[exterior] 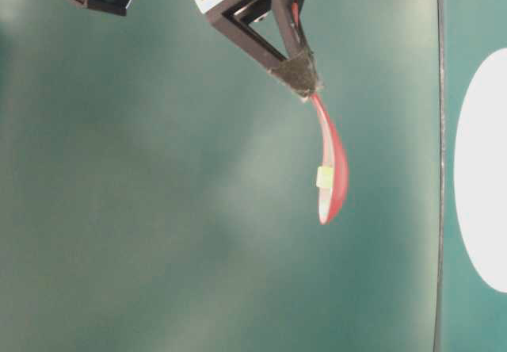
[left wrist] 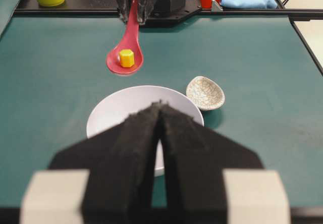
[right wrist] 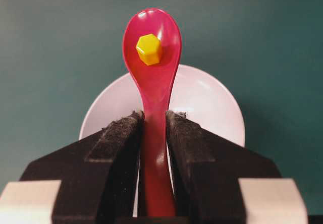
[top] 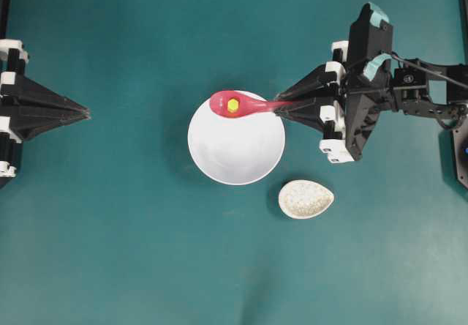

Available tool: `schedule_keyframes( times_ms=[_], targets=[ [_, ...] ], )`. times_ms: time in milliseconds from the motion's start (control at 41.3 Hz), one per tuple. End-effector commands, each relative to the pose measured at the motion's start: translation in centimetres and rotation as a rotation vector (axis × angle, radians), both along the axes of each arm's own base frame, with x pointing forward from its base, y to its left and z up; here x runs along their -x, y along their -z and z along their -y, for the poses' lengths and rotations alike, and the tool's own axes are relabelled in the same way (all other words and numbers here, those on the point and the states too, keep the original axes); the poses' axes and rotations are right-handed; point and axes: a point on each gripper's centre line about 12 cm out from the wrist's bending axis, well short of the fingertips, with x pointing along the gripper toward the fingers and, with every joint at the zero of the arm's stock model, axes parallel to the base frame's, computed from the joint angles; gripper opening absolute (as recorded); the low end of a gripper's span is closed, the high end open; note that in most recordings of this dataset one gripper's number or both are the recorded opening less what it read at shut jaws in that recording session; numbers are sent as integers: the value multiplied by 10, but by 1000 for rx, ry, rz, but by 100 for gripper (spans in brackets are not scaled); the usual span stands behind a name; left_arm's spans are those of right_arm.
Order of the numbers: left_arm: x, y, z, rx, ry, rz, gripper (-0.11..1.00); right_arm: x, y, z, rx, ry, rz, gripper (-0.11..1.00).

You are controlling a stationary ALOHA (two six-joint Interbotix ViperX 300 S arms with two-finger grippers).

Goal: Scoop the yellow hexagonal prism block from the bowl with a spoon using the right arm.

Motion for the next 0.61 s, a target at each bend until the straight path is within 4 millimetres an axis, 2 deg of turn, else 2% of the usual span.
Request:
schedule_keyframes(
  times_ms=[0,581],
  targets=[
    [-2,-11,0,-3,1,29,0,-2,-10,0,5,-2,29,23],
    [-2,-10,0,-3,0,28,0,-2,-11,0,8,-1,36,23]
  ],
)
